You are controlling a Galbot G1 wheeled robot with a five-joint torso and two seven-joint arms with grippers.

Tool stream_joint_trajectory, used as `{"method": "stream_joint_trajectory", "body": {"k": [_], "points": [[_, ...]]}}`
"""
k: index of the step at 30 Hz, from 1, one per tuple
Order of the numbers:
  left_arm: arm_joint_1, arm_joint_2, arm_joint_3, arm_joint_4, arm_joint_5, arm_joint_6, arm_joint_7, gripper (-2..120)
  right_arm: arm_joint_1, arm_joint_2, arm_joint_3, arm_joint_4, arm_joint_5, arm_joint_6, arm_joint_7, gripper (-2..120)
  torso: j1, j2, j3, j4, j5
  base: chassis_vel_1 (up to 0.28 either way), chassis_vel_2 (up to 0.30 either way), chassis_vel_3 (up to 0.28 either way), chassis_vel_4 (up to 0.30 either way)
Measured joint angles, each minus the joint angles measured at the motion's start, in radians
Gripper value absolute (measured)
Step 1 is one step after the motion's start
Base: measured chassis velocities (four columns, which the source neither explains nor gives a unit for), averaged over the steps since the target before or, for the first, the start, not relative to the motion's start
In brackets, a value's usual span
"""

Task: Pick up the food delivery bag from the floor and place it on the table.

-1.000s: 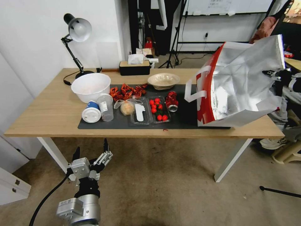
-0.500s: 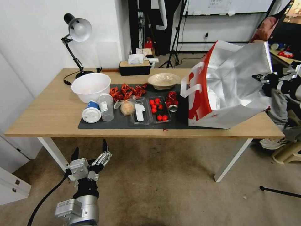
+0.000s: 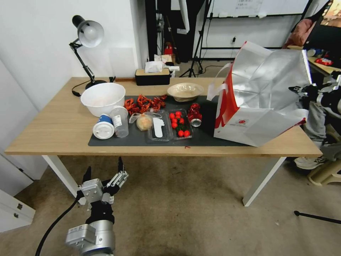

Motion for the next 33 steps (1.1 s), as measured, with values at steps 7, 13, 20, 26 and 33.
{"method": "stream_joint_trajectory", "body": {"k": [7,13,20,26,33], "points": [[0.014,0.0,-0.002,-0.014,0.009,-0.005,0.001,100,0.003,-0.003,0.001,-0.004,-0.023,0.009,-0.016,37,0.0,0.0,0.0,0.0001,0.0,0.0,0.0,0.0,0.0],[0.018,-0.001,-0.001,-0.015,0.015,-0.006,0.002,100,0.015,0.001,-0.016,-0.009,-0.044,0.014,-0.026,55,0.0,0.0,0.0,0.0001,-0.0001,0.0,0.0,0.0,0.0],[0.024,-0.001,-0.001,-0.015,0.021,-0.011,0.002,100,0.02,0.006,-0.032,-0.01,-0.09,0.031,-0.052,82,0.0,0.0,0.0,0.0001,-0.0001,0.0,0.0,0.0,0.0],[0.032,-0.001,-0.003,-0.024,0.021,-0.014,0.004,100,-0.016,0.008,0.005,0.021,-0.127,0.075,-0.083,98,0.0,0.0,0.0,0.0003,-0.0001,0.0,0.0,0.0,0.0],[0.039,0.0,-0.025,-0.051,0.015,-0.024,0.025,100,-0.119,0.019,0.107,0.127,-0.343,0.258,-0.237,100,0.0,0.0,0.0,0.0003,-0.0004,0.0,0.0,0.0,0.0]]}}
